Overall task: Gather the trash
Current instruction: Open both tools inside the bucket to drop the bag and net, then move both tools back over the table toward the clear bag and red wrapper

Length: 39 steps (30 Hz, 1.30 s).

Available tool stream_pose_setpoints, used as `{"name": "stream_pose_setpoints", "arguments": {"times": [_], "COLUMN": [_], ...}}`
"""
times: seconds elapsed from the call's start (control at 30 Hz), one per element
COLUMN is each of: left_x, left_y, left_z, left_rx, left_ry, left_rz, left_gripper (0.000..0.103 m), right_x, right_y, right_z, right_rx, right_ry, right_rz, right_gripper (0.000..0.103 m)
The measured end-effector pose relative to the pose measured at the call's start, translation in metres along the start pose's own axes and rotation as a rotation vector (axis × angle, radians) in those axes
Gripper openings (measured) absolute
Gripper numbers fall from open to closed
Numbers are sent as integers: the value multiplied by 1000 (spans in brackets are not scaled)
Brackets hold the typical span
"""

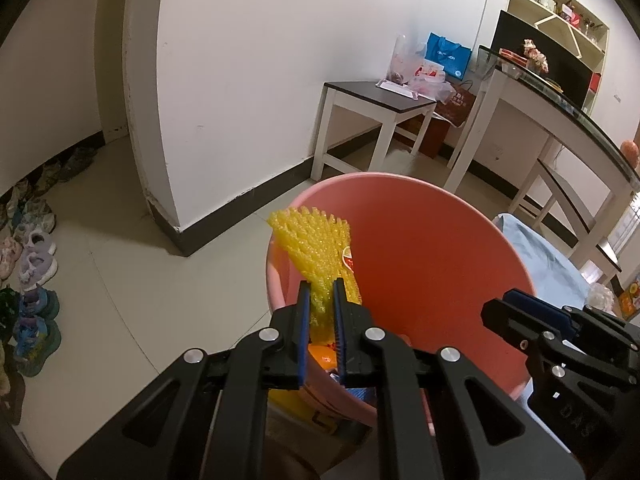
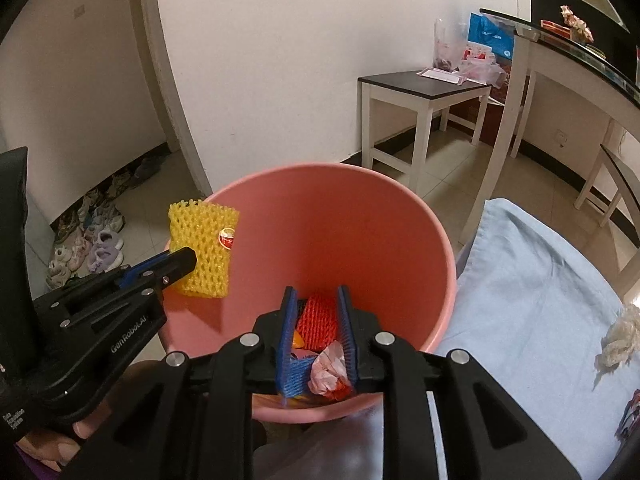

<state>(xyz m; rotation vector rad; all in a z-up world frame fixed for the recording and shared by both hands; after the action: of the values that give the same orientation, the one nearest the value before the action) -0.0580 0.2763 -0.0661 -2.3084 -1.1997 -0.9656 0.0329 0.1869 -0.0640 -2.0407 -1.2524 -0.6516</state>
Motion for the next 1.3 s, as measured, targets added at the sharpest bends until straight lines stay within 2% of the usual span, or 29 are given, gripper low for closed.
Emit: {"name": "stream_pose_setpoints", "arguments": {"times": [0.43,0.83,1.13,1.3], "left_x": [-2,-2,0,-2], "left_y": [5,11,24,42], "left_z": [-5,-26,-54,-74], "left_rx": [-1,-12,-68,-140], "left_ry": [4,27,73,91], "left_rz": [16,44,65,78], "left_gripper": [30,30,30,30], "right_x": [-2,-11,-35,-50], "right_y": [6,16,17,24], "right_z": [-11,-37,-77,-107], "right_rx": [-1,-13,-43,-93], "right_ry": [21,64,125,171], "right_rz": [23,68,92,85], "right_gripper": [31,44,49,50]}}
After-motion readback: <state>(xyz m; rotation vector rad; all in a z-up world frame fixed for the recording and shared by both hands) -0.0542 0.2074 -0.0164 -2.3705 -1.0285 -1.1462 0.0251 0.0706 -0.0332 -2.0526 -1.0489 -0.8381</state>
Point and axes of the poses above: each gripper's, at about its wrist camera, not at the fingertips, and z roughly the way its jaws point, y to its right, x to its top, the point moved 3 cm from there along z, roughly the way its jaws point, and after that the axes turned 14 degrees about x, right-handed, at the moved point
